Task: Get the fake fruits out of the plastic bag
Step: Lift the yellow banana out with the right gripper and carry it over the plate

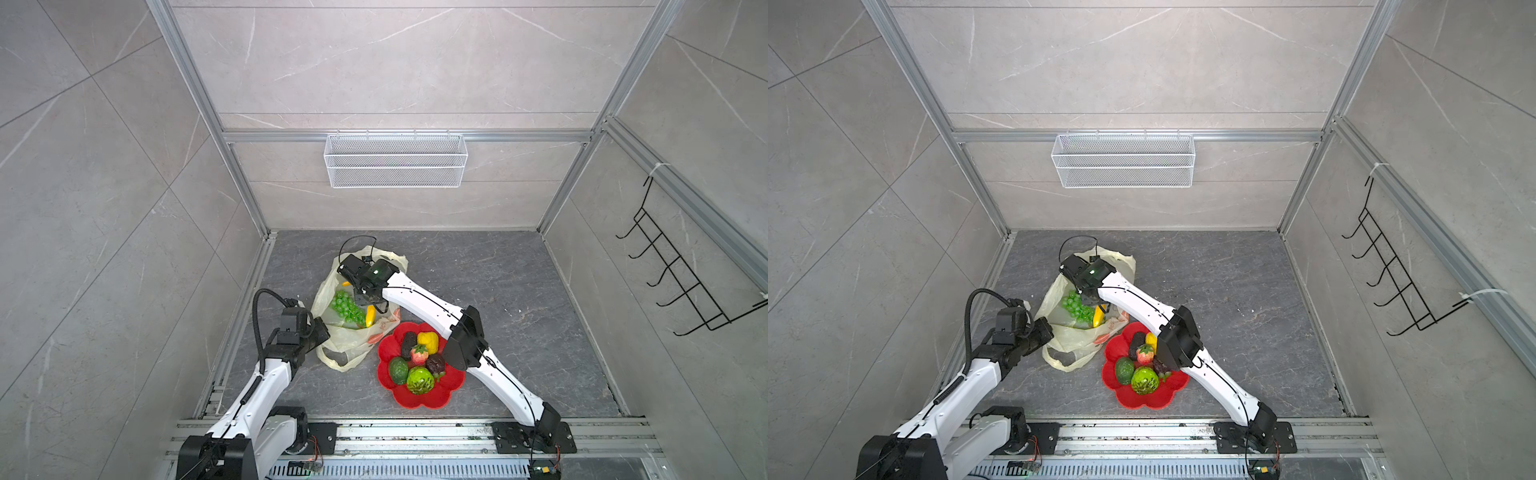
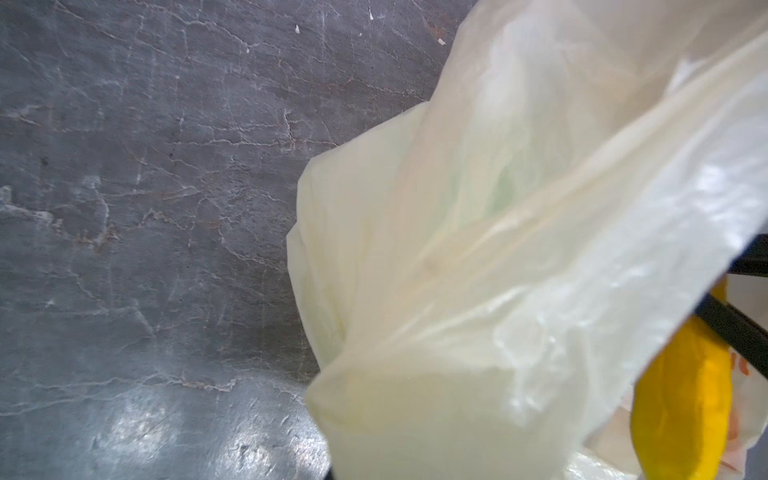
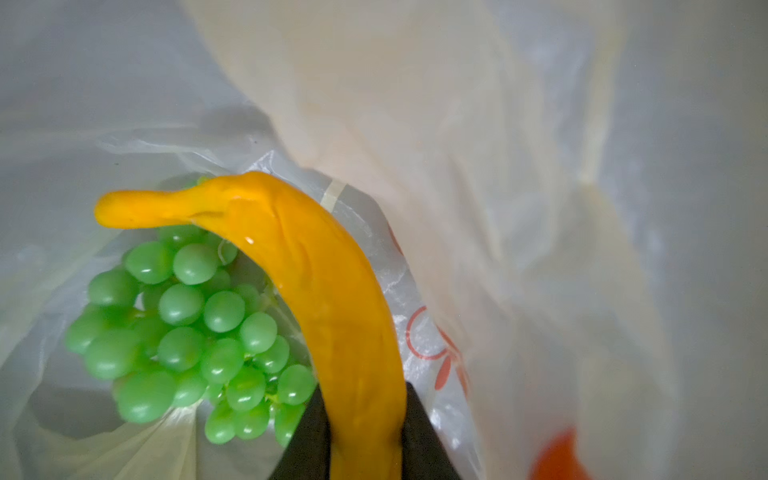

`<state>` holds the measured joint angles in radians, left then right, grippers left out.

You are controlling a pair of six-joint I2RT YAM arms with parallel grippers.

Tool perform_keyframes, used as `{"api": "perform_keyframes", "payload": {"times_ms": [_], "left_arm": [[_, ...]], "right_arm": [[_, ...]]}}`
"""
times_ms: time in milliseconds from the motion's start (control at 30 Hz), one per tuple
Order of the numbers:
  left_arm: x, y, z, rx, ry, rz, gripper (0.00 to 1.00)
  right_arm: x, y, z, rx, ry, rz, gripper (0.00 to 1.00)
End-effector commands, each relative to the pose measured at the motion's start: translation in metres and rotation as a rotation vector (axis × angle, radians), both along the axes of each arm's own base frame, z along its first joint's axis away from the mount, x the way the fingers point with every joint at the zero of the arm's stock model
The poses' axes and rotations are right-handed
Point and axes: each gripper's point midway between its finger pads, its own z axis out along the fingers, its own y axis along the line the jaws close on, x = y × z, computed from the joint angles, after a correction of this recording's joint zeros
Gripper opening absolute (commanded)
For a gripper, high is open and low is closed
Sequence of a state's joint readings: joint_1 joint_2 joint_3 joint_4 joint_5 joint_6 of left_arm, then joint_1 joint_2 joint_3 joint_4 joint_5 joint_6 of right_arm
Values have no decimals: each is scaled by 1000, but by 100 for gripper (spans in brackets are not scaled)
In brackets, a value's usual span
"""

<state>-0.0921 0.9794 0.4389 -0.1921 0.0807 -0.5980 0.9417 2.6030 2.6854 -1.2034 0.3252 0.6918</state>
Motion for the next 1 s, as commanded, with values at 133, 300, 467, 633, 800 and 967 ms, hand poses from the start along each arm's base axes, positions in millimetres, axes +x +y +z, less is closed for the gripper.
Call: {"api": "perform_keyframes", "payload": {"times_ms": [133, 300, 467, 633, 800, 967], "left_arm": [[5, -1, 7, 16, -38, -20, 5], [5, -1, 7, 17, -40, -18, 5], [5, 0, 6, 17, -38, -17, 5], [6, 0, 6, 20, -38, -15, 5], [5, 1, 6, 22, -39, -13, 5], [5, 1, 7, 24, -41, -11, 5]], "right_arm": [[-16, -4, 45, 14, -45, 33, 25], [-42, -4, 46, -21, -32, 81, 25], [-71, -17, 55, -13, -27, 115, 24], [-97, -37, 72, 74, -14, 135, 24], [-124, -77, 82, 76, -8, 111, 24], [-149, -143, 89, 48, -26, 3, 24]]}}
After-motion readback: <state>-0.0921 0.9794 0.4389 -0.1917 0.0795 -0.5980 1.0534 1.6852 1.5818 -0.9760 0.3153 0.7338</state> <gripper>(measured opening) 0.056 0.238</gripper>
